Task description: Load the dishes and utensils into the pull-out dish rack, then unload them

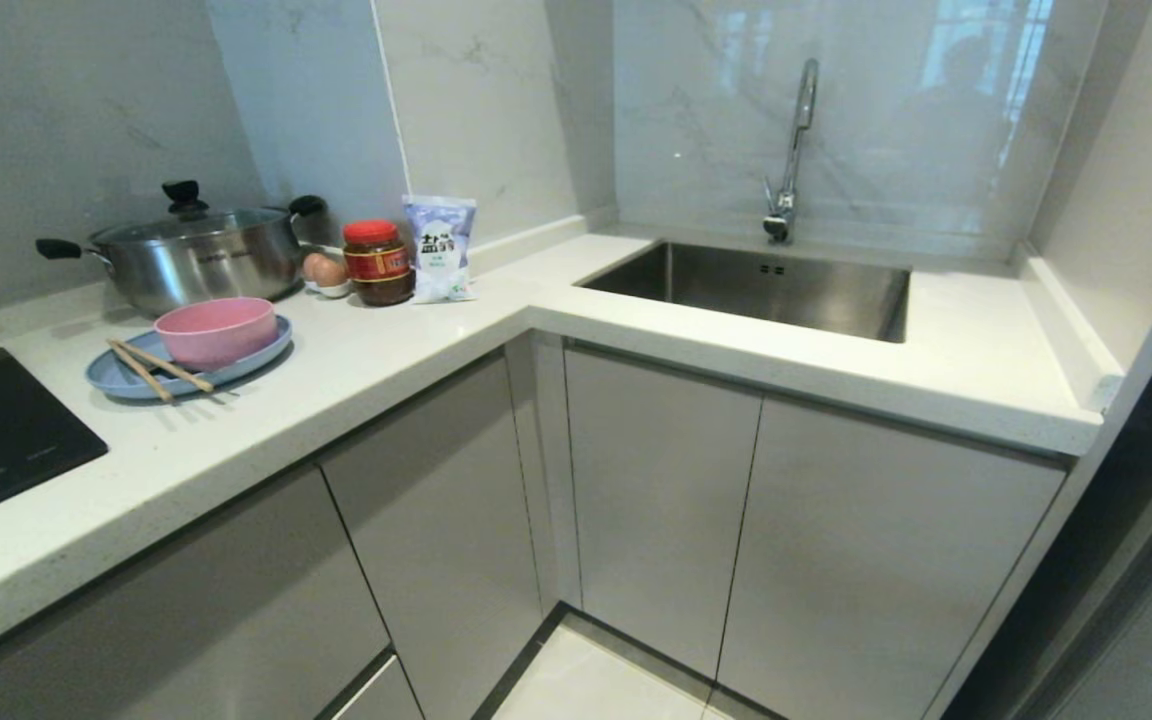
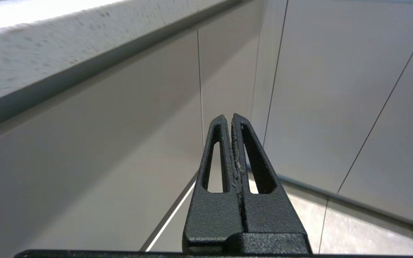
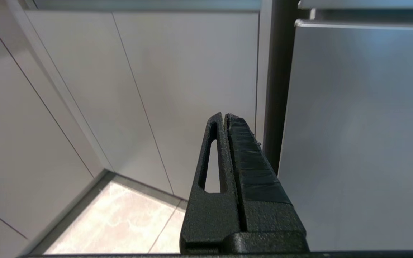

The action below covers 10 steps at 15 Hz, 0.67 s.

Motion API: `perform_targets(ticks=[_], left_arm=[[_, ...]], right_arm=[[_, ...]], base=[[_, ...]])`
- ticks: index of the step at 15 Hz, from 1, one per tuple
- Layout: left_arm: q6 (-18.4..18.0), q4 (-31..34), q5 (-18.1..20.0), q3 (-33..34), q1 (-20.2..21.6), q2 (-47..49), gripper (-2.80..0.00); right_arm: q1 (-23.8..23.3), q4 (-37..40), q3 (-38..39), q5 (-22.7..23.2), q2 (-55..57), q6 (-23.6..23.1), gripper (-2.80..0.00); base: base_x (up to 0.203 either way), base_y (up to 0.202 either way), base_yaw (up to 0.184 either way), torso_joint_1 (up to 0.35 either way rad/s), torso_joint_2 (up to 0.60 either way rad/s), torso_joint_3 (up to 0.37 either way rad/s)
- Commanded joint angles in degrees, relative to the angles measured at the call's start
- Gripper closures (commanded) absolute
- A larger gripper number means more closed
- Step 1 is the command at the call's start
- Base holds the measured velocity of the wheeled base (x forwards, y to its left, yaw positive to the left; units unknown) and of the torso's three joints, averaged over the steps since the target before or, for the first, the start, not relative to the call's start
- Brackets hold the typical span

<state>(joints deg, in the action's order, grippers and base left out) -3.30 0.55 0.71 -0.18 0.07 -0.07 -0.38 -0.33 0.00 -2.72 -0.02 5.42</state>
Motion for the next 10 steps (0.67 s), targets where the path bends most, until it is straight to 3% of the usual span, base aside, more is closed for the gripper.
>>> perform_targets(ticks=[1,4,10], left_arm=[[-0.04,-0.02,0.00,0.01,0.01,0.07,0.00],[0.42,-0.42,-0.26,0.18,0.01,0.07,0.00],[0.84,-0.46,-0.53,0.18,0.05,0.07,0.00]], right_arm=[[-0.01,-0.02,0.00,-0.01,-0.24,0.02,0.00],[0.01,-0.02,0.00,-0.01,-0.24,0.02,0.00],[-0.06,-0.02,0.00,-0.01,-0.16,0.02,0.00]], base=[[0.000,0.000,0.000,-0.007,0.00,0.189],[0.000,0.000,0.000,0.004,0.00,0.167],[0.000,0.000,0.000,0.001,0.00,0.018]])
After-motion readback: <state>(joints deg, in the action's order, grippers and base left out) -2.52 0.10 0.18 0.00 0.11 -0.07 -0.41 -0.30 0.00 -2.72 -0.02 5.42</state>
